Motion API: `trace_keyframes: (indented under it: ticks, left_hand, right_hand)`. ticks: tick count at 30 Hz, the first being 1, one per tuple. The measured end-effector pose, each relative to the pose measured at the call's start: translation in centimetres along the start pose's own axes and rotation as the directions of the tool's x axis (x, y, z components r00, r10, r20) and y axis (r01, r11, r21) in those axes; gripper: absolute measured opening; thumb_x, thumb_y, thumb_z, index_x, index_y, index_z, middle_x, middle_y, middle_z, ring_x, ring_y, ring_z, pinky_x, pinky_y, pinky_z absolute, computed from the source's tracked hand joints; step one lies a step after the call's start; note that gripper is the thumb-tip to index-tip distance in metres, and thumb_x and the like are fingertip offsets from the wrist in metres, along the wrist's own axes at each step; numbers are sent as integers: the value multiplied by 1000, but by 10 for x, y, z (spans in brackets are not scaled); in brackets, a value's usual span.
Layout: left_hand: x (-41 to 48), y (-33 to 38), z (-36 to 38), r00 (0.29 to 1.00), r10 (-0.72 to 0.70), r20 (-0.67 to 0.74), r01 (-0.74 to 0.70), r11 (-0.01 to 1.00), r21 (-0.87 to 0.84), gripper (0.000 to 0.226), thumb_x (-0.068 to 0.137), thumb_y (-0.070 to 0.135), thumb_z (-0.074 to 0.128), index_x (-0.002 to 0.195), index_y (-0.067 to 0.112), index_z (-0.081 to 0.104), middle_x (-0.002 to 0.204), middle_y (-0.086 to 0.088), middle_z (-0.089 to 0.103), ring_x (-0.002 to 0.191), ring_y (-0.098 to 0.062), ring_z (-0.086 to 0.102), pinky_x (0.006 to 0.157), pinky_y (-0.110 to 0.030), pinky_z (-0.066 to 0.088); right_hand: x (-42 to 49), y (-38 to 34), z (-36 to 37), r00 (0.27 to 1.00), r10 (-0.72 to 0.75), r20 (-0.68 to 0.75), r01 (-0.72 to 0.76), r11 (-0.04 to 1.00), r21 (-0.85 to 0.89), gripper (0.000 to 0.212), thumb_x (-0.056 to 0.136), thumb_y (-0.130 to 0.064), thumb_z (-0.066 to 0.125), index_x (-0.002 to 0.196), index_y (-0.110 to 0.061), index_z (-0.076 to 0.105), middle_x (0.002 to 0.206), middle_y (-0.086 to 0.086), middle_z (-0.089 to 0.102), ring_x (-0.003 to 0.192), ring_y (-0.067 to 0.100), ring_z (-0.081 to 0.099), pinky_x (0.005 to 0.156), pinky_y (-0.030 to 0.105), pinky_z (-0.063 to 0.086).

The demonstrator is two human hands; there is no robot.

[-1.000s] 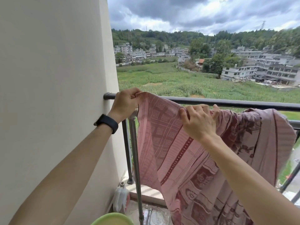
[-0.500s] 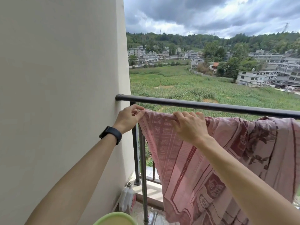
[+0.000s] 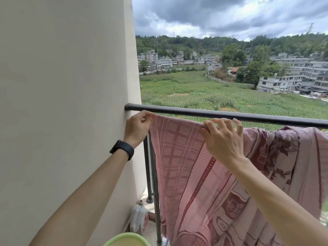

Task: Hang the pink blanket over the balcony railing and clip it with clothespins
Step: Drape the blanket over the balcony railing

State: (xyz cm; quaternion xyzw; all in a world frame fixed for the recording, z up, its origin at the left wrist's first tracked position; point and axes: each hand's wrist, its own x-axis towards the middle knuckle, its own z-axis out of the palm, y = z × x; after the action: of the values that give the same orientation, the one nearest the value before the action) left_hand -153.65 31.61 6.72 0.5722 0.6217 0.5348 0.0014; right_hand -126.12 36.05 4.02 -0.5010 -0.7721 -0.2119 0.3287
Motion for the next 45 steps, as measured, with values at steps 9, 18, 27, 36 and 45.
trace_keyframes:
  ticks: [9, 18, 27, 36, 45]
  left_hand:
    - [-11, -24, 14, 982, -166, -86, 158, 984, -83, 27, 93, 42, 61, 103, 18, 71, 88, 5, 69, 77, -10, 60, 75, -24, 51]
    - [-12, -56, 23, 979, -197, -58, 189, 975, -112, 18, 88, 47, 67, 90, 29, 66, 79, 9, 67, 75, -13, 66, 70, -29, 54]
    - [-11, -46, 44, 987, 49, -151, 1, 949, 316, 28, 94, 27, 52, 120, 20, 56, 126, -11, 57, 118, -31, 49, 97, -47, 41]
    - [-76, 56, 144, 860, 444, 252, -507, 802, 316, 41, 96, 45, 43, 129, 23, 54, 124, -1, 62, 116, -20, 55, 109, -50, 31]
    - [-76, 24, 120, 918, 362, 161, -394, 790, 471, 56, 100, 53, 21, 95, 18, 65, 72, -4, 64, 74, -20, 58, 78, -35, 36]
  right_hand:
    - [3, -24, 16, 983, -48, 176, 44, 999, 24, 47, 99, -58, 31, 131, -33, 54, 126, -6, 66, 115, 25, 59, 107, 52, 30]
    - [-11, 3, 29, 984, -151, -91, 166, 967, 194, 32, 96, -34, 52, 120, -16, 62, 124, 3, 64, 116, 25, 58, 107, 47, 37]
    - [-62, 60, 21, 917, 327, -229, -288, 939, 188, 61, 85, -55, 55, 132, -18, 53, 148, 11, 42, 141, 29, 31, 115, 53, 15]
    - [-128, 88, -6, 689, 725, -14, -658, 633, 409, 97, 79, -59, 71, 152, -43, 9, 159, 14, 16, 127, 44, 45, 86, 60, 50]
    - [-87, 127, -55, 873, 388, -294, -339, 918, 206, 29, 97, -24, 60, 122, -11, 56, 100, 15, 69, 69, 27, 61, 57, 30, 45]
